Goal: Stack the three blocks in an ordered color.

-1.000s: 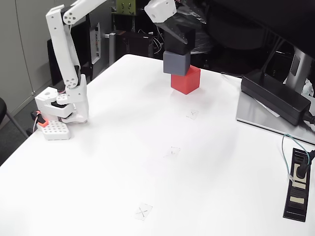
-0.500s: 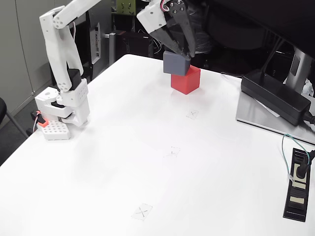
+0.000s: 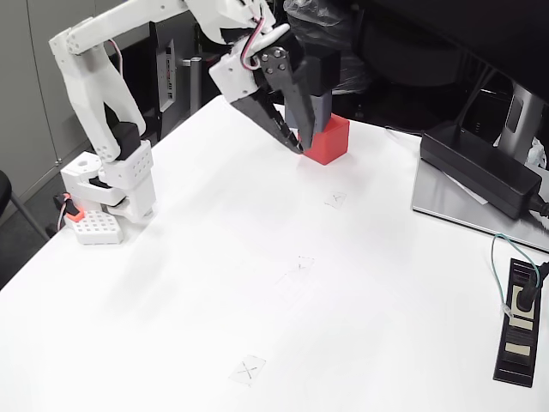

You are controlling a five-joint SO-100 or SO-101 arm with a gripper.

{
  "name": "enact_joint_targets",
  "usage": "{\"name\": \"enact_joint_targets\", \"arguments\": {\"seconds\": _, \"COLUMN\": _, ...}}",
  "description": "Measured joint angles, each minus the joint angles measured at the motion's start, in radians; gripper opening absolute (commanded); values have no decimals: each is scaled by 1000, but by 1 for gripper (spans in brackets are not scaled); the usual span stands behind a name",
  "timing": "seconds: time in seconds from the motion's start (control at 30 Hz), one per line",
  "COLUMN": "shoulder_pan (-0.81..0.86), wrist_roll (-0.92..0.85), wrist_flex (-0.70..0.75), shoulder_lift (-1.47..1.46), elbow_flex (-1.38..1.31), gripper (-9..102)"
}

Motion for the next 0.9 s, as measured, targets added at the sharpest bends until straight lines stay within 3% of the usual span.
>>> {"name": "enact_joint_targets", "arguments": {"seconds": 0.3, "shoulder_pan": -8, "wrist_roll": 6, "wrist_flex": -396, "shoulder_lift": 397, "elbow_flex": 680, "gripper": 0}}
{"name": "enact_joint_targets", "arguments": {"seconds": 0.47, "shoulder_pan": -8, "wrist_roll": 6, "wrist_flex": -543, "shoulder_lift": 580, "elbow_flex": 937, "gripper": 0}}
{"name": "enact_joint_targets", "arguments": {"seconds": 0.9, "shoulder_pan": -9, "wrist_roll": 6, "wrist_flex": -601, "shoulder_lift": 928, "elbow_flex": 1197, "gripper": -1}}
